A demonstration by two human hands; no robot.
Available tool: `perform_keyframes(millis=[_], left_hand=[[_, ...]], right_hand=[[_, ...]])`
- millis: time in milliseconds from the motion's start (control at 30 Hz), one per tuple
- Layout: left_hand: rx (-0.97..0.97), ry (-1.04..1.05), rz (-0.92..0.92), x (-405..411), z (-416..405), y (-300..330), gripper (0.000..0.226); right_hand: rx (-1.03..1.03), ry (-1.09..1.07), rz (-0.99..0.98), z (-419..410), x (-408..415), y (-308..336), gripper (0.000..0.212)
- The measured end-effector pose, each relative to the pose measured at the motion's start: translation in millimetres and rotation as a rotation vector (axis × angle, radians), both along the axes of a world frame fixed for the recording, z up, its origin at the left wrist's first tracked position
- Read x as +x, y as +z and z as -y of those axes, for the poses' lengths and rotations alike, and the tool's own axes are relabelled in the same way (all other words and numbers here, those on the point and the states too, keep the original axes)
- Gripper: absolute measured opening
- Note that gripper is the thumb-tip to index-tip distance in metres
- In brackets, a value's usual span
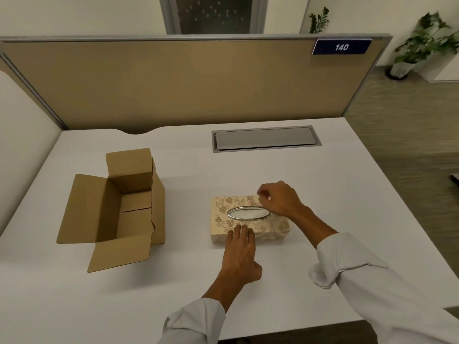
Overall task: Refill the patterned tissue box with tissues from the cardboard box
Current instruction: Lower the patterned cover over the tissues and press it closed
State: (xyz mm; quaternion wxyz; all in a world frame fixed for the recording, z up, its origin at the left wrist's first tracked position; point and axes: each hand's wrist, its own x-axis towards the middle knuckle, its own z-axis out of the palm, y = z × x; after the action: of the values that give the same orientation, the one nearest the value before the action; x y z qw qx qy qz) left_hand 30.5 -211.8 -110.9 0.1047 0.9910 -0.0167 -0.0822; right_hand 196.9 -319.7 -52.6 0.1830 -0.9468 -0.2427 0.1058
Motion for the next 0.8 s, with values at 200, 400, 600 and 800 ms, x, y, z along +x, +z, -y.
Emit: perform_keyframes(millis=[200,400,600,800], left_hand=[[0.005,-0.017,0.000,-2,-2,-3,0.087],[-0.001,-0.019,-0.018,-3,-1,-3,0.089],[-0.002,-0.010,-0.047,-2,-1,-1,0.091],[0.009,-0.014,-0.059,-1,0,1,0.095]], right_hand=[[-0.192,0.025,0.015,57,-45,-53,0.103],[-0.351,0.138,0.011,61,-50,-69,0.103],[-0.454,0.196,0.035,61,-47,-66,0.098],[-0.487,0.198,0.031,58,-44,-60,0.098]])
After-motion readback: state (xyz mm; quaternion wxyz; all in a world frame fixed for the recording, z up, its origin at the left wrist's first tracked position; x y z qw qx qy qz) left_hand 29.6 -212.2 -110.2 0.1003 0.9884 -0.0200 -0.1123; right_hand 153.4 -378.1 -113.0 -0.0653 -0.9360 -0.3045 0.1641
